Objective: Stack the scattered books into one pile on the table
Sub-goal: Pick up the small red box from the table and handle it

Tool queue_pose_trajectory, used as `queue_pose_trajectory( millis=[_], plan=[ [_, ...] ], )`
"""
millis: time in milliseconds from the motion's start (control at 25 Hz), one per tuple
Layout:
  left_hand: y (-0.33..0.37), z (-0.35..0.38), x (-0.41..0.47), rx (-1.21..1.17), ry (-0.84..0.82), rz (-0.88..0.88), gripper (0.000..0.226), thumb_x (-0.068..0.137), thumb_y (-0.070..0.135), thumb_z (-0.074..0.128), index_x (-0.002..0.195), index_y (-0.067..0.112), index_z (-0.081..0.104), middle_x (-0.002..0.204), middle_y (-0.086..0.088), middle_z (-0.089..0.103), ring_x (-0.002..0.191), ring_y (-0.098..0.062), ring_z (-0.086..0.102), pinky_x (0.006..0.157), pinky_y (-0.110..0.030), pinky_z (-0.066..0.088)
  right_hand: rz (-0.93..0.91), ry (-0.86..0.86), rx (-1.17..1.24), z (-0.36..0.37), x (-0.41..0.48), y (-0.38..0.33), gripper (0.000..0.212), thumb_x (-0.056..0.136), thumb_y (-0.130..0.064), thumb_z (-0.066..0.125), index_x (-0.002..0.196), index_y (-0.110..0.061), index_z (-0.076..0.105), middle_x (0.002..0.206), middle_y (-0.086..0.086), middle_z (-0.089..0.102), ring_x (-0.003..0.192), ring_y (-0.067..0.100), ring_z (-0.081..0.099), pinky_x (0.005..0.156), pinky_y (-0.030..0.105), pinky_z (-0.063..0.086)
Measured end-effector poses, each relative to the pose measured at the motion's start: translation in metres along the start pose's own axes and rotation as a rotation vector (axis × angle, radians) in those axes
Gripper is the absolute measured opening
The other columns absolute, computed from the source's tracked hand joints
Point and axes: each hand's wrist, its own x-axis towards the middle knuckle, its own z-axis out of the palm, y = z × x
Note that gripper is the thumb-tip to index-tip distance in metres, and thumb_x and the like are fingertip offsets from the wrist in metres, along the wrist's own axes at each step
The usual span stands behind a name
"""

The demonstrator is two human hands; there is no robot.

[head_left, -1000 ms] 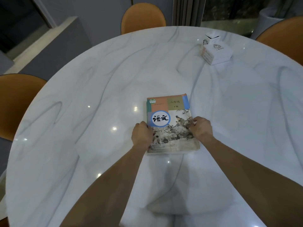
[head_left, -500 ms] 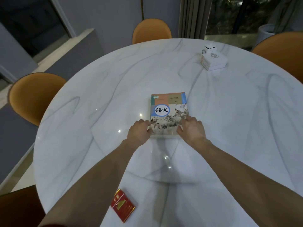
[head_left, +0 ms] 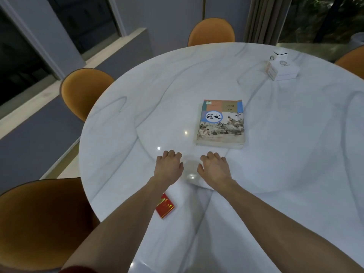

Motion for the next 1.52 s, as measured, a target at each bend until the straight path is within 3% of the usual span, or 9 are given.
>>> queue_pose_trajectory(
  millis=[200,360,600,720,920,1160,1280,1520],
  plan=[
    [-0.031,0.021,-0.05,-0.039,-0.04,-0.077,0.034,0.095,0.027,0.045,0.124,0.013,0.055,0.118,-0.008,0.061,0.112,-0.026,0.054,0.091,-0.038,0.045,-0.098,-0.062,-0.017,0.029,-0.018,-0.044,0.03,0.095,-0.022,0.035,0.113,-0.008,0.055,0.114,0.01,0.058,0.108,0.027,0.051,0.091,0.036,0.04],
    [-0.047,0.038,-0.083,-0.087,-0.117,-0.166,0.039,0.094,0.032,0.044,0.127,0.013,0.051,0.123,-0.009,0.057,0.115,-0.027,0.05,0.092,-0.038,0.043,-0.144,-0.14,-0.002,0.055,-0.03,-0.066,0.032,0.095,-0.02,0.035,0.119,-0.009,0.053,0.118,0.01,0.057,0.112,0.026,0.05,0.094,0.037,0.04],
    [-0.053,0.069,-0.104,-0.181,-0.189,-0.203,0.083,0.077,0.064,0.056,0.14,0.014,0.034,0.137,-0.007,0.045,0.129,-0.026,0.039,0.101,-0.04,0.038,-0.136,-0.256,0.017,0.089,-0.038,-0.074,0.033,0.096,-0.022,0.037,0.124,-0.011,0.053,0.121,0.009,0.057,0.114,0.026,0.051,0.095,0.036,0.043],
    [-0.05,0.083,-0.106,-0.213,-0.192,-0.196,0.099,0.07,0.065,0.062,0.144,0.011,0.025,0.142,-0.004,0.039,0.133,-0.024,0.034,0.105,-0.04,0.036,-0.109,-0.28,0.053,0.097,-0.036,-0.078,0.034,0.097,-0.024,0.037,0.124,-0.01,0.053,0.121,0.01,0.057,0.113,0.027,0.051,0.094,0.037,0.044],
    [-0.049,0.094,-0.108,-0.262,-0.111,-0.182,0.085,0.075,0.049,0.065,0.142,0.009,0.031,0.142,-0.005,0.042,0.133,-0.023,0.038,0.106,-0.038,0.034,-0.032,-0.327,0.226,0.106,-0.027,-0.082,0.032,0.096,-0.028,0.043,0.108,-0.005,0.061,0.105,0.015,0.065,0.101,0.031,0.06,0.081,0.037,0.049],
    [-0.049,0.086,-0.105,-0.35,0.044,-0.12,0.068,0.069,0.045,0.068,0.123,0.007,0.053,0.117,-0.009,0.059,0.111,-0.027,0.055,0.1,-0.033,0.044,0.042,-0.284,0.47,0.1,-0.022,-0.086,0.02,0.091,-0.018,0.054,0.101,-0.009,0.069,0.093,0.013,0.073,0.079,0.022,0.062,0.063,0.022,0.043],
    [-0.046,0.073,-0.096,-0.36,0.086,-0.074,0.071,0.069,0.047,0.069,0.123,0.005,0.052,0.116,-0.009,0.059,0.11,-0.026,0.054,0.1,-0.032,0.045,0.085,-0.197,0.56,0.084,-0.021,-0.081,0.017,0.088,-0.016,0.058,0.097,-0.009,0.071,0.09,0.013,0.074,0.081,0.024,0.065,0.073,0.03,0.051],
    [-0.02,0.05,-0.072,-0.387,0.111,0.055,0.08,0.069,0.052,0.07,0.129,0.004,0.048,0.123,-0.009,0.057,0.117,-0.026,0.051,0.104,-0.032,0.043,0.16,-0.055,0.558,0.05,-0.026,-0.057,0.02,0.088,-0.013,0.059,0.103,-0.007,0.07,0.099,0.014,0.073,0.093,0.026,0.065,0.083,0.031,0.049]
  ],
)
